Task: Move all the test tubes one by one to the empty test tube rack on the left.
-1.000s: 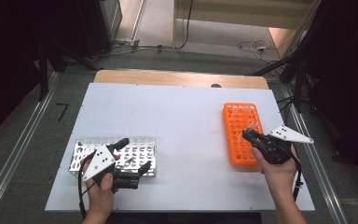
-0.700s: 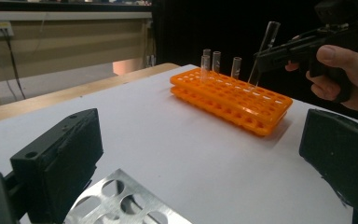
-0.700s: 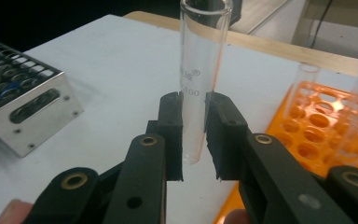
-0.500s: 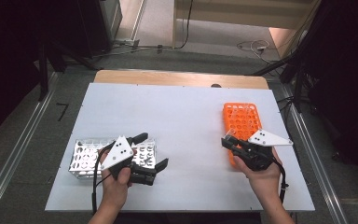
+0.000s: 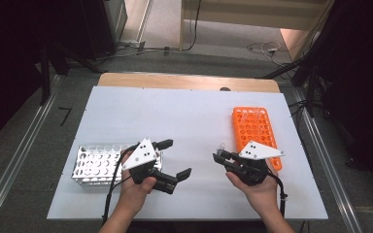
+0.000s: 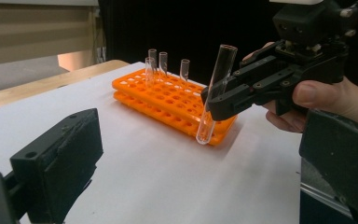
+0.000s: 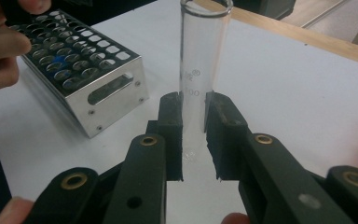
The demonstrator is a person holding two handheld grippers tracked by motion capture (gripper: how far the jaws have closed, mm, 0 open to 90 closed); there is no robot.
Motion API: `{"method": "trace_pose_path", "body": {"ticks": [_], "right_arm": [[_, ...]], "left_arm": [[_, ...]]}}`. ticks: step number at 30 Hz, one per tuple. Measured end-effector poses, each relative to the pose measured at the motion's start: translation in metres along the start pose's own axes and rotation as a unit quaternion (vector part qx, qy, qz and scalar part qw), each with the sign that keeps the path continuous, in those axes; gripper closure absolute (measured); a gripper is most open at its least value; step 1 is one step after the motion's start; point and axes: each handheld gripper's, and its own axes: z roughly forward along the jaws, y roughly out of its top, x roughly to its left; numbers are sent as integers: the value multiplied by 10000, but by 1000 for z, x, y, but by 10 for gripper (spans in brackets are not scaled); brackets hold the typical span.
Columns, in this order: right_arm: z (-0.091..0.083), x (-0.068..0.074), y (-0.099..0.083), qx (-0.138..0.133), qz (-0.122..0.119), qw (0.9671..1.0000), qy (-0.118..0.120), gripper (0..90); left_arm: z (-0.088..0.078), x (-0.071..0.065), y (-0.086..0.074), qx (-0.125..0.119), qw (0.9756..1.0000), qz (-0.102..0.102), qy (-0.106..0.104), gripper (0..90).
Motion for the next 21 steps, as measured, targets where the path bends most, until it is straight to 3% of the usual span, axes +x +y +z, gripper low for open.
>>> {"method": "trace_pose_path", "body": {"ticks": [11, 15, 21], "right_arm": [[11, 18, 0, 90, -179, 9995, 240, 743], [15, 24, 0, 145, -269, 9990, 314, 743], [21, 33, -1, 208, -393, 9981, 421, 744]], "left_arm": [[9, -8, 0, 137, 9997, -182, -16, 41], [12, -9, -1, 211, 9994, -281, 30, 102], [15, -15, 0, 247, 9993, -260, 52, 236]]}}
